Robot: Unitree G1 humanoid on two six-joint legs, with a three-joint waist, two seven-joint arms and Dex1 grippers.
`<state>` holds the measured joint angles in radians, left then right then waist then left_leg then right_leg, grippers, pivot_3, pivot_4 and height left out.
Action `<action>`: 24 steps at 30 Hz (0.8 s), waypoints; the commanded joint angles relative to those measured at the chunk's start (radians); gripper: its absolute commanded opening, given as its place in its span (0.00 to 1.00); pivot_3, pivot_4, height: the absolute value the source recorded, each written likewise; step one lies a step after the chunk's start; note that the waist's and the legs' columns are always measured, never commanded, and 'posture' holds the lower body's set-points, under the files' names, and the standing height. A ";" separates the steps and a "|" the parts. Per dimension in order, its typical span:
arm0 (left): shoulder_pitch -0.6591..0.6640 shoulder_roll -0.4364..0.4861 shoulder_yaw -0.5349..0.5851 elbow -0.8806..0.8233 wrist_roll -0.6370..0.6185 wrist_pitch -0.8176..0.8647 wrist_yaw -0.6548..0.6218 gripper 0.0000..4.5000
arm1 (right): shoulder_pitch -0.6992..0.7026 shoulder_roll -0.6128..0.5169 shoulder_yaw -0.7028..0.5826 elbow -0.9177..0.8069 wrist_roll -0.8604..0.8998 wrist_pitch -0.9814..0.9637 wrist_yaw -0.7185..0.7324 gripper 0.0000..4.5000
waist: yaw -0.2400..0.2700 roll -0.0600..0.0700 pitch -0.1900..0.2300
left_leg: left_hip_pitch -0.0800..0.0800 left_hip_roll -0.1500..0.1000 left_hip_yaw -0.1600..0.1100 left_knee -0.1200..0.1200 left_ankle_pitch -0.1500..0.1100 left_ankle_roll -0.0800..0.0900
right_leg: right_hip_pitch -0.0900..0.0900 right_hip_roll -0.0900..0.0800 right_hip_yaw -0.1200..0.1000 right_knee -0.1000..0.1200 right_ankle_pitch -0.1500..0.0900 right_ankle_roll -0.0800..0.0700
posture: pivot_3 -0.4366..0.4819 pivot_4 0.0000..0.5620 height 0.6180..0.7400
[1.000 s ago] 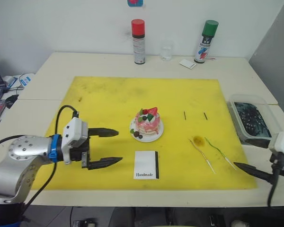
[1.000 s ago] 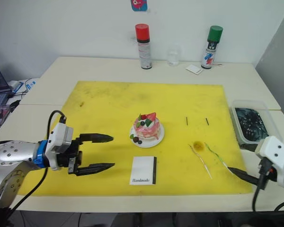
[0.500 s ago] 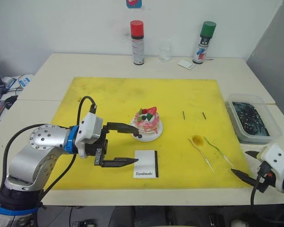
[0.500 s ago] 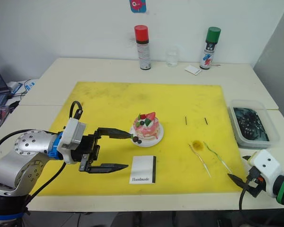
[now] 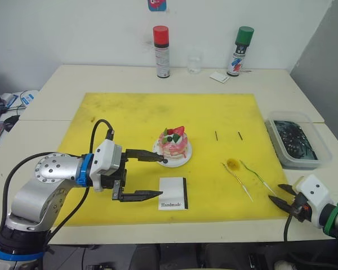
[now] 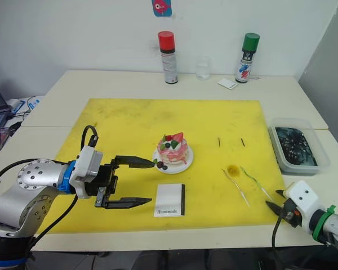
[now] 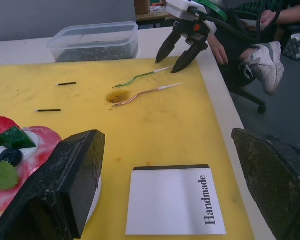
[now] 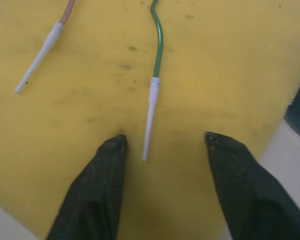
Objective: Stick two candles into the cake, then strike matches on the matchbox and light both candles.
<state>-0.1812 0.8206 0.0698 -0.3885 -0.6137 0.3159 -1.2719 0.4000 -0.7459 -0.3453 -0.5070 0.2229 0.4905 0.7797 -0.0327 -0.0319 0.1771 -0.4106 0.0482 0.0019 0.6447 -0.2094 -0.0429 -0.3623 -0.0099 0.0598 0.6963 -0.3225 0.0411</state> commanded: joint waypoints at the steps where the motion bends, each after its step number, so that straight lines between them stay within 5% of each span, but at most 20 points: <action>1: 0.008 0.007 0.031 -0.025 -0.007 -0.016 0.009 1.00 | -0.024 -0.009 0.000 -0.089 0.036 0.087 -0.023 0.24 | 0.000 0.000 0.000 | 0.001 0.000 0.000 0.000 0.000 0.000 | 0.000 0.000 0.002 0.000 0.000 0.000 | 0.48 0.27 1.00; 4: 0.023 0.008 0.036 -0.027 -0.005 -0.020 0.010 1.00 | -0.042 -0.018 -0.014 -0.123 0.070 0.163 -0.025 0.00 | 0.000 0.000 0.000 | 0.001 0.000 0.002 0.000 0.000 0.000 | -0.001 0.000 0.006 0.000 0.000 0.000 | 0.48 0.27 1.00; 14: 0.039 0.016 0.070 0.003 -0.016 0.013 0.043 1.00 | -0.079 -0.077 -0.187 -0.191 0.256 0.386 0.023 0.00 | 0.003 0.000 0.000 | -0.003 0.000 0.002 -0.002 0.000 0.000 | -0.006 0.000 0.008 -0.001 0.001 0.002 | 0.48 0.27 1.00; 19: -0.049 0.045 0.073 0.064 -0.040 0.201 0.150 1.00 | -0.233 -0.091 -0.298 -0.208 0.482 0.549 0.003 0.00 | 0.001 -0.001 0.001 | -0.005 0.000 0.002 -0.002 0.000 0.000 | -0.008 0.002 0.006 -0.001 0.001 0.003 | 0.48 0.27 1.00; 24: -0.237 -0.049 0.123 0.126 -0.331 0.541 0.335 1.00 | -0.508 0.007 -0.199 -0.200 0.683 0.652 -0.152 0.00 | 0.001 -0.003 0.002 | -0.006 0.000 0.001 -0.001 0.000 0.000 | -0.009 0.004 0.006 -0.001 0.003 0.005 | 0.48 0.27 1.00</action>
<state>-0.3705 0.7902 0.1507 -0.2632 -0.8387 0.7646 -1.0004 -0.0616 -0.7575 -0.5626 -0.6900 0.8323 1.1207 0.6738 -0.0317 -0.0344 0.1790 -0.4170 0.0484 0.0025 0.6441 -0.2095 -0.0427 -0.3709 -0.0054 0.0658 0.6950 -0.3192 0.0464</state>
